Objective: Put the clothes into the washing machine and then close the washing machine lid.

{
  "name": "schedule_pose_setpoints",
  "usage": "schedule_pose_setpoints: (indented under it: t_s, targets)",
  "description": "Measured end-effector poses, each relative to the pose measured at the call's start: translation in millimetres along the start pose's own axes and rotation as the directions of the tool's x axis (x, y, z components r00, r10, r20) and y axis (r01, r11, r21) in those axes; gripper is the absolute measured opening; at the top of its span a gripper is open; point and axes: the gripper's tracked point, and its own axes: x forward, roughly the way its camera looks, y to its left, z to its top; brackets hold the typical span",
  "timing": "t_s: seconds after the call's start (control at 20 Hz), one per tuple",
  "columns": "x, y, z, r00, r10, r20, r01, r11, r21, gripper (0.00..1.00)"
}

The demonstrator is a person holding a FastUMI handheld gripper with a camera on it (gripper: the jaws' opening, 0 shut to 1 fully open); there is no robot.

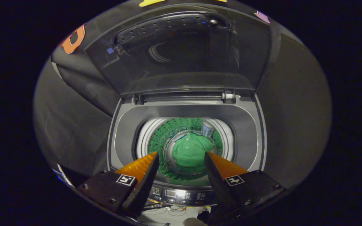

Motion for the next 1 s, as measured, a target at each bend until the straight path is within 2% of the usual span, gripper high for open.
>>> schedule_pose_setpoints:
  t_s: [0.25, 0.55, 0.7, 1.0]
  targets:
    - [-12.1, -3.2, 8.1, 0.998, -0.002, 0.064, 0.005, 0.999, -0.045, 0.89]
    - [-60.6, 7.4, 42.9, 0.981, 0.048, 0.186, -0.033, 0.996, -0.083, 0.89]
    - [-90.4, 10.6, 69.6, 0.961, 0.056, 0.272, -0.028, 0.994, -0.106, 0.89]
    - [-149.9, 25.2, 128.7, 0.892, 0.078, 0.445, -0.007, 0.987, -0.16, 0.89]
